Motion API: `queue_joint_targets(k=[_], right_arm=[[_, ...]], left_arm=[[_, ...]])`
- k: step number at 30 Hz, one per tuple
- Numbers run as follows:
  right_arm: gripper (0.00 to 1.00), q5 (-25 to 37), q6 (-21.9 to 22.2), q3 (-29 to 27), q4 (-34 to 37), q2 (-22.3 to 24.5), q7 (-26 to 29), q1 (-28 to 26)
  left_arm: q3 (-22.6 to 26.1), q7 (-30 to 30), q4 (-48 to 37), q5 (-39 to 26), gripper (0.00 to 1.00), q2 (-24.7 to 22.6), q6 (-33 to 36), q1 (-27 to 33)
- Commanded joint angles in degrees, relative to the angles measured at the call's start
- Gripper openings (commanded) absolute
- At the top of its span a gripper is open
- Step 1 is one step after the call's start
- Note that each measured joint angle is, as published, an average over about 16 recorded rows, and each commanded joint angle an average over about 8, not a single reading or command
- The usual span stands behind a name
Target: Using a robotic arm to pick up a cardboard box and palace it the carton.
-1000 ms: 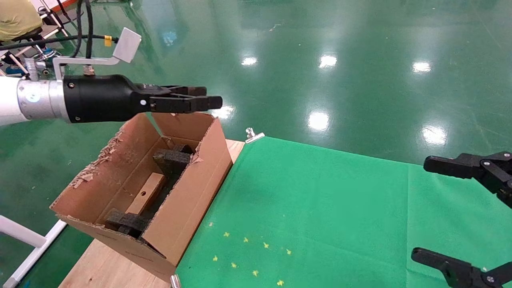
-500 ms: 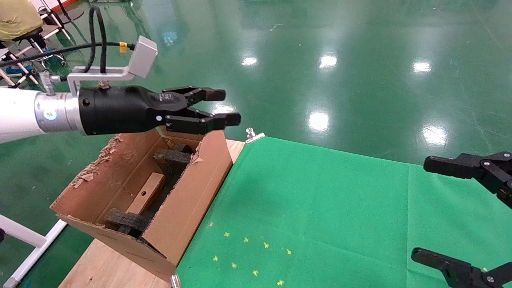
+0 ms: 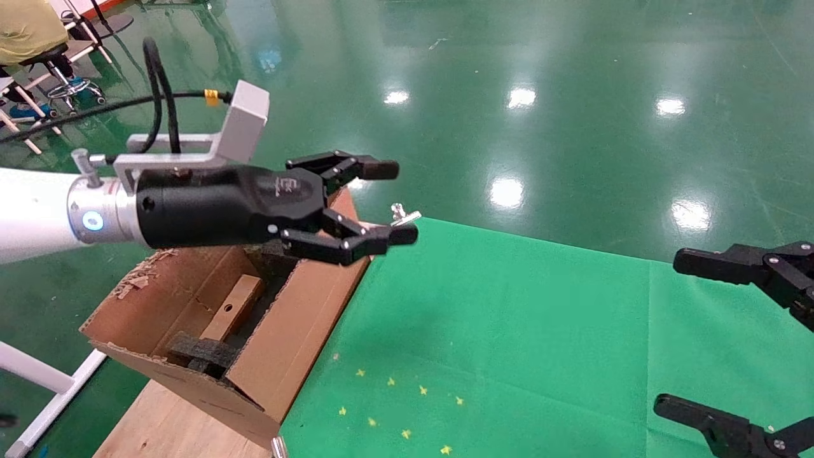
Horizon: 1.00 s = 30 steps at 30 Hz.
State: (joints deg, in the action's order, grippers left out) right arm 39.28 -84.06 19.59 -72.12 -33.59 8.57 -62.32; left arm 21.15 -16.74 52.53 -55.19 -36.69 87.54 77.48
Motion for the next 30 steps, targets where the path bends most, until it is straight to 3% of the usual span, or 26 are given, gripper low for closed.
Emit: queue_joint_targets(k=[1, 21, 30], right_arm=[[1.00, 0.0, 0.0, 0.0, 0.0, 0.0, 0.0, 0.0], [1.00, 0.0, 0.0, 0.0, 0.0, 0.0, 0.0, 0.0], [1.00, 0.0, 0.0, 0.0, 0.0, 0.0, 0.0, 0.0]], left_arm=[[-0.5, 0.6, 2.0, 1.3, 1.00, 0.2, -0.2, -1.5], [-5.1, 5.9, 21.1, 13.4, 1.00, 1.7, -1.8, -15.9], [-5.6, 6.3, 22.7, 14.5, 1.00, 1.8, -2.0, -17.2]])
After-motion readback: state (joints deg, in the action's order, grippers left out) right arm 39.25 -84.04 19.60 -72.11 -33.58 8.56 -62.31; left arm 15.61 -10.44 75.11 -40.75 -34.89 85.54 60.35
